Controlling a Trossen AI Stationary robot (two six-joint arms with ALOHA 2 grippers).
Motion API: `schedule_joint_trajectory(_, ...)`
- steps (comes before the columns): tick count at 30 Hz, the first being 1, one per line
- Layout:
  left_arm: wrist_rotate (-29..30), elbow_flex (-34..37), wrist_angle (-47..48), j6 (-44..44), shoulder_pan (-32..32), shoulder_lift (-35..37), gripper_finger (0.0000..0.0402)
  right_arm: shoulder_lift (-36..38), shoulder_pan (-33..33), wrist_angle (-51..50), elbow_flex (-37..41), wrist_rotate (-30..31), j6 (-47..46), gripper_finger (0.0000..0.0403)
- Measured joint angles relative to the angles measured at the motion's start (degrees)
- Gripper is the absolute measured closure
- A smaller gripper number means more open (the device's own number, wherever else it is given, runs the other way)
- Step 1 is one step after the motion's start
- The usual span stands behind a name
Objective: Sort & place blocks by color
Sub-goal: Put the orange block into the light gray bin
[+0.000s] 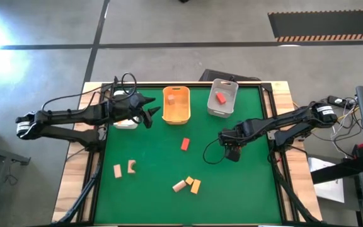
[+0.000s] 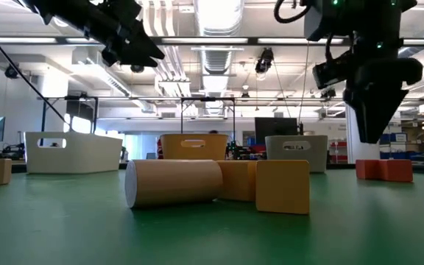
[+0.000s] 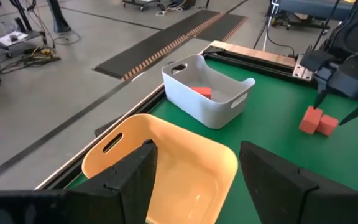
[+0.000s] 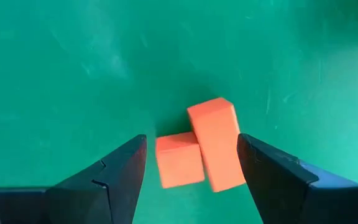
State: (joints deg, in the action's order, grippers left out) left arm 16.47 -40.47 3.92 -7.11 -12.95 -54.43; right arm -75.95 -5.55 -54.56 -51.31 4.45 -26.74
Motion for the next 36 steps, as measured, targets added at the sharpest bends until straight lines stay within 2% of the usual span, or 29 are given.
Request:
schedule_joint_trajectory(9,0.00,0.00,0.00,0.00,0.00,-0.20,0.0190,-5.07,1.91,0.02,0.00,0.23,6.28,0.0163)
schedule_joint_trajectory(13,0.00,0.00,-0.06,0.02,-0.04,-0.31,0.0190,-7.96,2.24,0.02,0.00,3.55,7.25,0.0163)
schedule_joint_trajectory(18,0.00,0.00,-0.02,0.02,-0.04,-0.39,0.0190,-11.71,3.71,0.33,0.00,4.37,7.63,0.0169)
schedule_joint_trajectory(23,0.00,0.00,-0.02,0.05,-0.04,-0.39,0.0190,-14.26,4.32,0.68,-0.11,4.41,9.54,0.0206)
schedule_joint_trajectory(28,0.00,0.20,-0.07,0.07,-0.04,-0.39,0.0190,-14.57,4.43,1.12,-0.20,3.91,9.37,0.0277)
schedule_joint_trajectory(36,0.00,1.49,-0.79,0.02,-0.04,-0.39,0.0190,-10.98,4.47,1.42,-2.35,4.81,8.32,0.0283)
